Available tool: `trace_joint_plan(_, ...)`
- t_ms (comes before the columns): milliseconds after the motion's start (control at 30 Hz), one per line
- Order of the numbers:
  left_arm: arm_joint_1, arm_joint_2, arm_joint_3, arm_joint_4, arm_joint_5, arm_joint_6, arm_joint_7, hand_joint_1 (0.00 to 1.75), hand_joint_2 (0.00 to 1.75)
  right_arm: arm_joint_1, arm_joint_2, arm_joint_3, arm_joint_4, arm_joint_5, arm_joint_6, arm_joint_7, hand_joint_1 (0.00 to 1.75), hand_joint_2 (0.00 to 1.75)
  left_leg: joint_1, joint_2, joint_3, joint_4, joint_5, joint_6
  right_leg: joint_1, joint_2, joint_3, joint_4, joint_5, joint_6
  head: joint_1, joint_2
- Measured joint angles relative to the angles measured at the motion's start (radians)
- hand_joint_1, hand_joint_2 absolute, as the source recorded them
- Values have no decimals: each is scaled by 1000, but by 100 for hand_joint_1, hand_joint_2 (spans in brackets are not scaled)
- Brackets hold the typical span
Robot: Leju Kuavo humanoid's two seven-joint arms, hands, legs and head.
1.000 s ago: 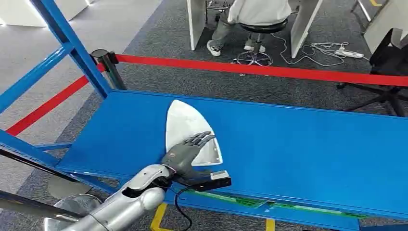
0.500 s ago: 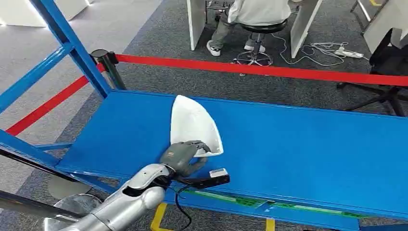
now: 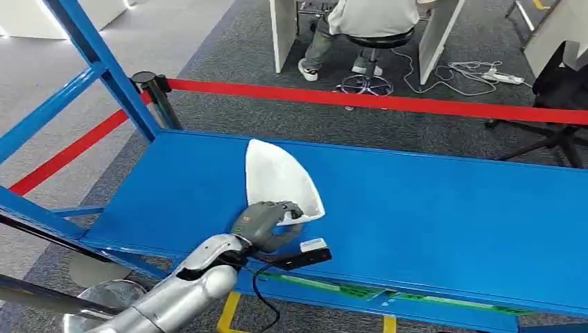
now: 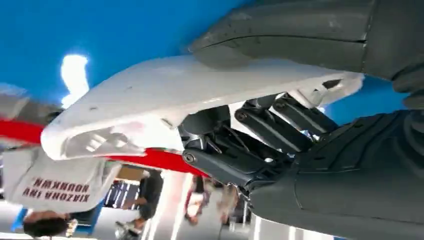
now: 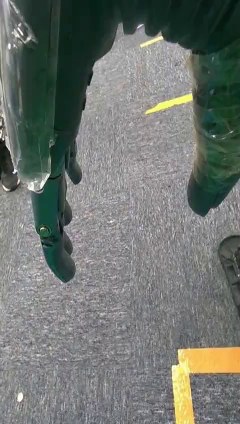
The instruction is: Take the parts from the cabinet and place them on the table.
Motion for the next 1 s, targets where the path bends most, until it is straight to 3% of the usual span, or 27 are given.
trace_joint_plan(200,19,2,41,-97,204,-34,-112,175,175,0,0,-5,0,10,-2,-8,0,175,0,0,0,0,0,0,0,0,0,0,0,0,0,0)
trace_joint_plan(267,29,6,51,-170,297,-25,-172,175,175,1,0,-6,0,15,-4,-9,0,175,0,0,0,0,0,0,0,0,0,0,0,0,0,0)
trace_joint_plan(333,30,14,61,-247,357,-26,-186,175,175,0,0,-6,0,17,-6,-10,0,175,0,0,0,0,0,0,0,0,0,0,0,0,0,0)
trace_joint_plan(700,32,48,87,-575,444,88,-222,175,175,-1,0,-21,0,21,-35,-10,0,175,0,0,0,0,0,0,0,0,0,0,0,0,0,0)
trace_joint_plan(1000,32,61,91,-665,453,122,-268,169,175,-2,2,-22,0,34,-34,-10,0,175,0,0,0,0,0,0,0,0,0,0,0,0,0,0)
